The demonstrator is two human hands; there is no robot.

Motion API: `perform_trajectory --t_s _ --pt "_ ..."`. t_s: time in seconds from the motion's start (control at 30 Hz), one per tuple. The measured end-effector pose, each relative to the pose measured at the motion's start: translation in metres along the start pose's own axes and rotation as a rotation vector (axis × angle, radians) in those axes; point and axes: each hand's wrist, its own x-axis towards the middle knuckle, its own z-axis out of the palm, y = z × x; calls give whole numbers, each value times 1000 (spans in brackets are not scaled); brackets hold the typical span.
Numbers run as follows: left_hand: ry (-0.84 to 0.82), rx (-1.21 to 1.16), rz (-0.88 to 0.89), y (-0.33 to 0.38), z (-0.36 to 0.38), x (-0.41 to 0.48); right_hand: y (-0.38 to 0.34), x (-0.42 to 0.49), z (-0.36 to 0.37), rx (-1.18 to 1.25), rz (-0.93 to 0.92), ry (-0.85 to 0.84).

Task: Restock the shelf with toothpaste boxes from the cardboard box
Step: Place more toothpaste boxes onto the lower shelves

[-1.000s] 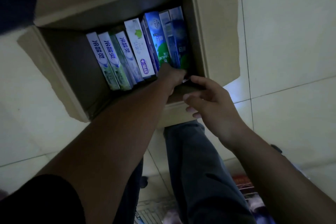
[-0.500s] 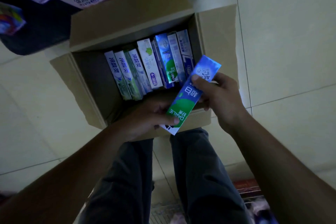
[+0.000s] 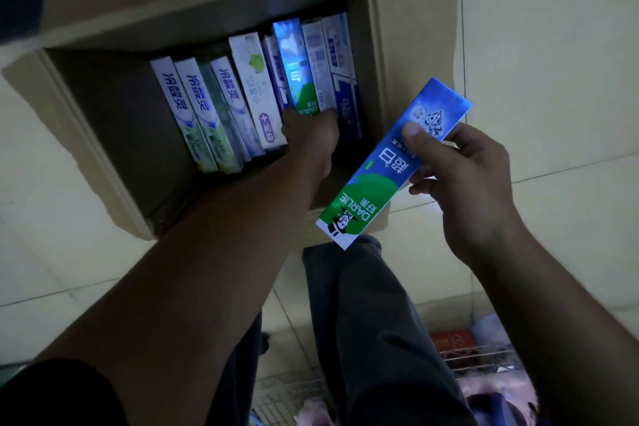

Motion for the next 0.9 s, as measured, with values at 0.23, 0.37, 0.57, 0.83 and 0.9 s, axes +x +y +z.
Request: perform_trajectory --t_s 0.23,0.37,0.57,0.83,0.9 --pt "-23 2 -91 4 -15 15 -5 -3 6 10 -7 16" --pt "-108 41 -128 11 -23 8 -19 -11 11 33 -26 5" --pt "-73 -33 -41 -1 -16 18 -17 -6 18 6 -84 -1" --pt "-65 54 228 -4 -77 -13 -28 -21 30 66 -88 5" --pt "-60 20 300 1 -120 -43 -47 -40 33 109 -81 -6"
